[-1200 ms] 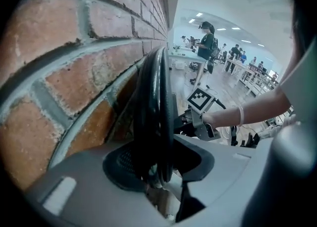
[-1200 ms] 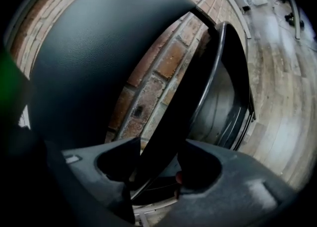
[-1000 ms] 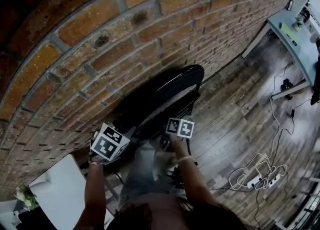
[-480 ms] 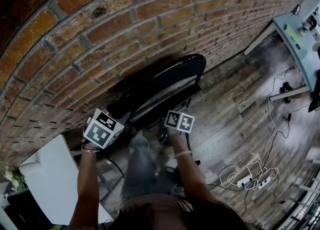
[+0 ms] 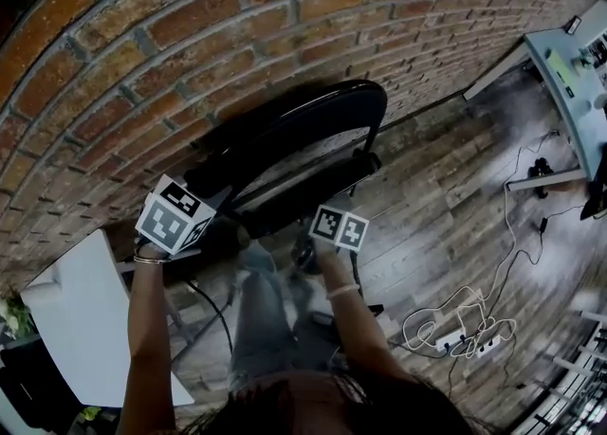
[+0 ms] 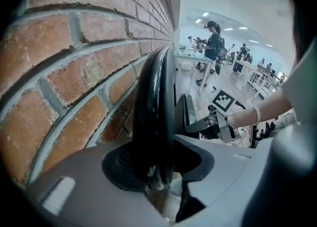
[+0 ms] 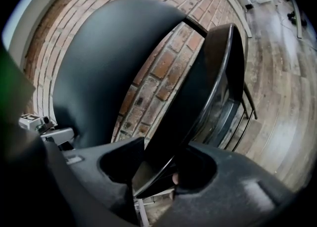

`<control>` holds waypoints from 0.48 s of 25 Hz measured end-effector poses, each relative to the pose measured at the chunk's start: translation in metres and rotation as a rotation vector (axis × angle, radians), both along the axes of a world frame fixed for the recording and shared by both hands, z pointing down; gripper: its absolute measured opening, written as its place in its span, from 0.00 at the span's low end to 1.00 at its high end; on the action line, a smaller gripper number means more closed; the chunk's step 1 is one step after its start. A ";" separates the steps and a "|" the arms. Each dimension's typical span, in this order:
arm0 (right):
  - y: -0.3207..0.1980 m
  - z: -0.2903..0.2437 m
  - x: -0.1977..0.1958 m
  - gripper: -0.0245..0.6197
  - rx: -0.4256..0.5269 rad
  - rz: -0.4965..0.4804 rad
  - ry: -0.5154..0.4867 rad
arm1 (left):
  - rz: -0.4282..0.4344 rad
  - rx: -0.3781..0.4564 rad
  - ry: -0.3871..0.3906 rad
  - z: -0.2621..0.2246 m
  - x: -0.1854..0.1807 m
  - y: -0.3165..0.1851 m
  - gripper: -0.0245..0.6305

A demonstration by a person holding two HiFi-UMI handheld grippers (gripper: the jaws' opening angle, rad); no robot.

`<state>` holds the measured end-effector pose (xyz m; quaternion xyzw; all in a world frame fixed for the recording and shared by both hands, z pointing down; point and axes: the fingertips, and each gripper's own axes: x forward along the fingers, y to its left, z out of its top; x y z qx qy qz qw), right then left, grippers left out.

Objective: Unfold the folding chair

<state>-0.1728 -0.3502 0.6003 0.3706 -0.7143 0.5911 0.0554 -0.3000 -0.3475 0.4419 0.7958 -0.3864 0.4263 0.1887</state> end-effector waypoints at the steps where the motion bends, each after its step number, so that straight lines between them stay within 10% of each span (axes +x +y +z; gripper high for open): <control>1: 0.002 0.000 0.002 0.32 -0.002 0.000 -0.004 | -0.002 0.003 0.000 0.000 0.000 -0.001 0.27; 12: 0.055 0.015 0.041 0.33 -0.061 0.001 -0.053 | -0.016 -0.012 0.010 0.008 0.004 0.006 0.28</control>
